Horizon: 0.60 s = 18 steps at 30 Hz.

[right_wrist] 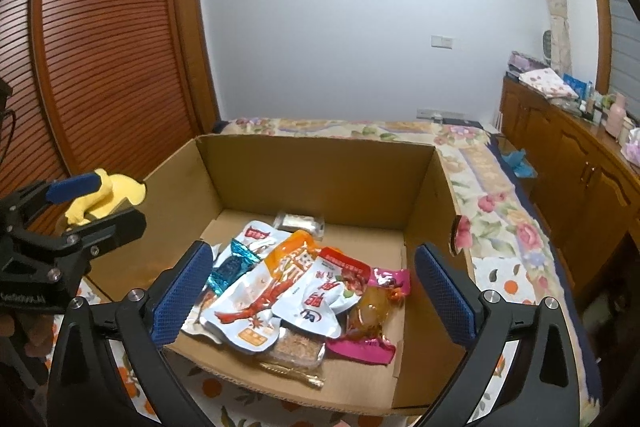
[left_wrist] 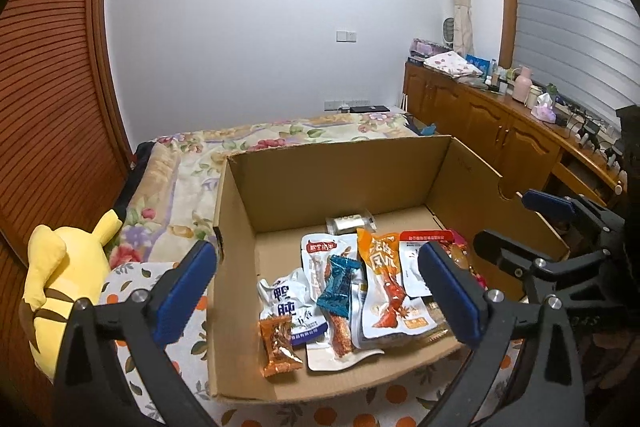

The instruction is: Organize snacks

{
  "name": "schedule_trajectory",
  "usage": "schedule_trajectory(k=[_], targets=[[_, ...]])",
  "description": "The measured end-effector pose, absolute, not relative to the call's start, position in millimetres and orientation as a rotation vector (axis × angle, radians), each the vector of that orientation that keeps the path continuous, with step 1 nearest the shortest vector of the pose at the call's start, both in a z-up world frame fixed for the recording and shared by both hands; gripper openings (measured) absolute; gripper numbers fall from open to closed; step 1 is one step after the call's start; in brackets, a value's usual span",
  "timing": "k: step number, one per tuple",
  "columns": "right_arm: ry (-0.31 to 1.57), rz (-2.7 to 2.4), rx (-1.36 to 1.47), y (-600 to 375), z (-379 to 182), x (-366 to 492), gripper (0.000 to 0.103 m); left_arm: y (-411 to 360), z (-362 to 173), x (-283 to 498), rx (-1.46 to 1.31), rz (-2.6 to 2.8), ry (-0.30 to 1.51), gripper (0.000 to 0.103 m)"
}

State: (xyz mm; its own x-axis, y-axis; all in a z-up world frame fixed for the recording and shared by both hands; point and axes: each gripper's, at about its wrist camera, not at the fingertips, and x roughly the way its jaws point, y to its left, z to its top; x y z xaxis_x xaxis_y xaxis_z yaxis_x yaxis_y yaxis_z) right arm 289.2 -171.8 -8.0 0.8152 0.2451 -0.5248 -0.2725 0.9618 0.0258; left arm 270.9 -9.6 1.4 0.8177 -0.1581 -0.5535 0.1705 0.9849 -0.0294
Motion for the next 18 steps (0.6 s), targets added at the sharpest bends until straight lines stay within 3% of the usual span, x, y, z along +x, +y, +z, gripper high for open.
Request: schedule_trajectory(k=[18], targets=[[0.487,0.211,-0.074,-166.8,14.0,226.6,0.103,-5.5,13.7,197.8,0.034,-0.151,0.565,0.102]])
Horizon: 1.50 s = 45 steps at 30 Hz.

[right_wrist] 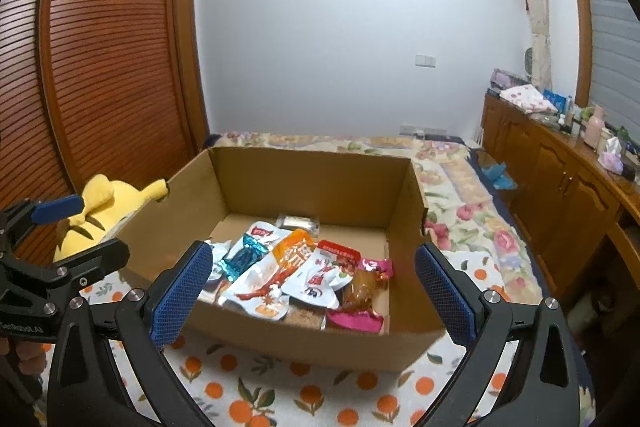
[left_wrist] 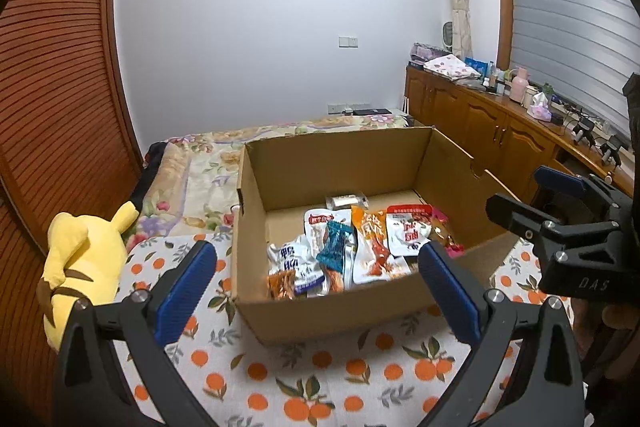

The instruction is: Organize snacks

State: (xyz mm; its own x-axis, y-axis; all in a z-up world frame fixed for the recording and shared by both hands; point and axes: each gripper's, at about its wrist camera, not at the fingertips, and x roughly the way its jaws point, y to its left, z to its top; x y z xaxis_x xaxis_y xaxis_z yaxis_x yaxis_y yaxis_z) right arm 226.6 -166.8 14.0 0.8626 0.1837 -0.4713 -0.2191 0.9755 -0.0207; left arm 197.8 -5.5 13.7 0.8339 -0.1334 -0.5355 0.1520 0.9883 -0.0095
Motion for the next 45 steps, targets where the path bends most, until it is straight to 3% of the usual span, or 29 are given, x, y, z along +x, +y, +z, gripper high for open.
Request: schedule_trajectory(k=[29,45], targets=[[0.279,0.206,-0.045,-167.8,56.9,68.0,0.103,2.6,44.9,55.0,0.025,-0.103,0.426,0.102],[0.291,0.193,-0.057,-172.0,43.8,38.7,0.103,8.3,36.7,23.2,0.008,-0.108,0.425,0.102]])
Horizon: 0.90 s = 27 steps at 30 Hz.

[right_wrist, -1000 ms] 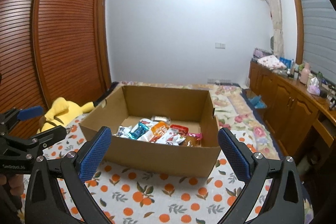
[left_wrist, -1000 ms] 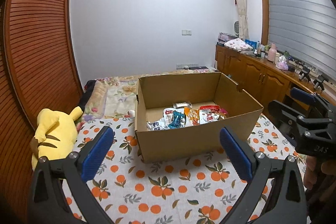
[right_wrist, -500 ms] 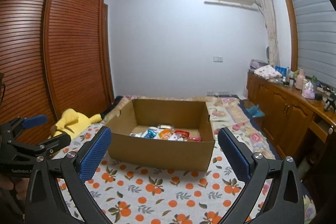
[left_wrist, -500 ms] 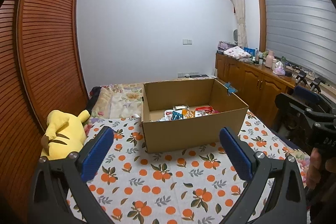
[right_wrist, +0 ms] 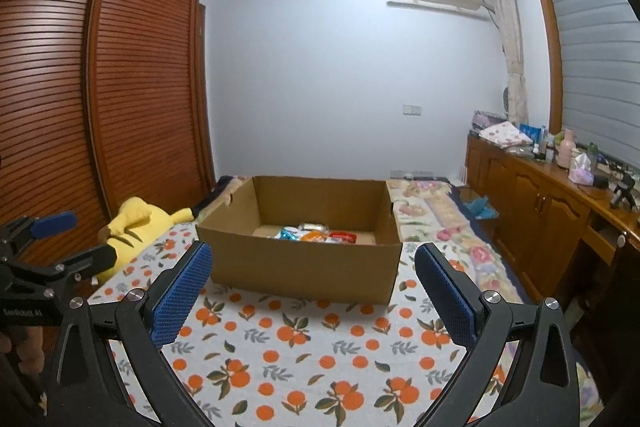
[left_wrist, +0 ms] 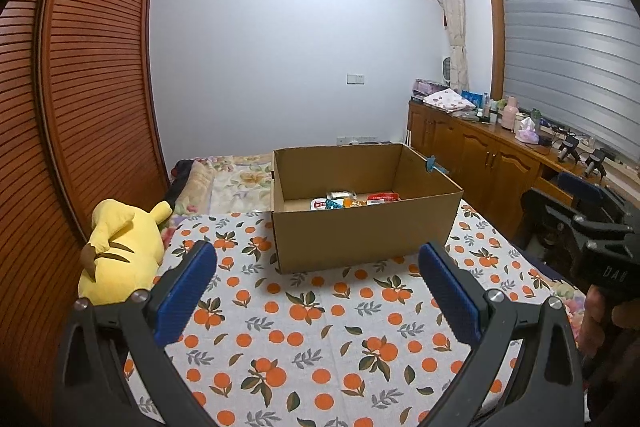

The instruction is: Organize snacks

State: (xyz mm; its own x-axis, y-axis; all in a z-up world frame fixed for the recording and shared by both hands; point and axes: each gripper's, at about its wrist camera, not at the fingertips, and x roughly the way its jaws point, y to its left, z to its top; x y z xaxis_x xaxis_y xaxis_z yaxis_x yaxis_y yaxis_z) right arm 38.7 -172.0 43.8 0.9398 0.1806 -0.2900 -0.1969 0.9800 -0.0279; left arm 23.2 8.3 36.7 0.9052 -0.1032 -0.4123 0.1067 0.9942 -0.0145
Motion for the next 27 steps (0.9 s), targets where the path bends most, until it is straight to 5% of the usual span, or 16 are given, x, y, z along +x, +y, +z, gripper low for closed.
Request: schedule_trajectory(k=[27], targets=[[0.313,0.189,-0.046,-177.6,33.1,40.0,0.103,11.8,30.6,26.9,-0.001,-0.102,0.435,0.102]])
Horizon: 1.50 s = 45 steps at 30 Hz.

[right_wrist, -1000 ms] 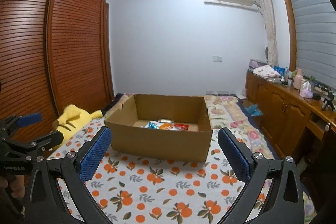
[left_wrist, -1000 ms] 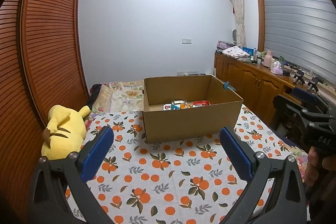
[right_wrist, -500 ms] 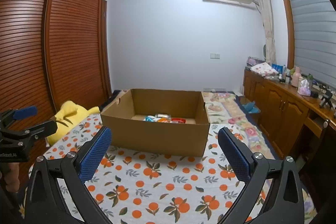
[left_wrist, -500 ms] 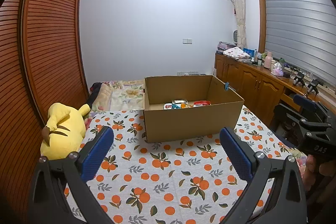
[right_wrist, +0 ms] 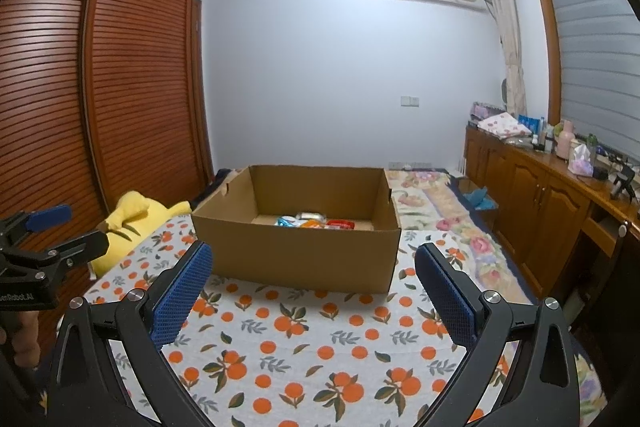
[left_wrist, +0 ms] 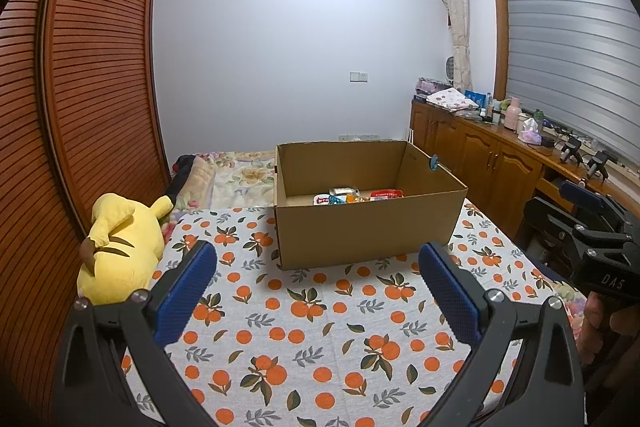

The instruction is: Organize snacks

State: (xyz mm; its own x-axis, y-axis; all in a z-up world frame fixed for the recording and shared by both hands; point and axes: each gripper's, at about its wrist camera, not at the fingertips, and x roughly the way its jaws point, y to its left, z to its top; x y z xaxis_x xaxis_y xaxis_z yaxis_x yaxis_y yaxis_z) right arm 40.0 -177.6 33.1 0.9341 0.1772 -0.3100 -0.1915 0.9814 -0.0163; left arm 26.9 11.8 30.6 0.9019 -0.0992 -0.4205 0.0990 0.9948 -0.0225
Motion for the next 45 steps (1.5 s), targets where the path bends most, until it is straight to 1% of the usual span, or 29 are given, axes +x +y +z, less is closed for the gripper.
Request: schedule_trajectory(k=[45], targets=[[0.307,0.185,-0.054,-177.0,33.1,39.2,0.103,11.2,27.5,25.2,0.001,-0.099,0.436,0.102]])
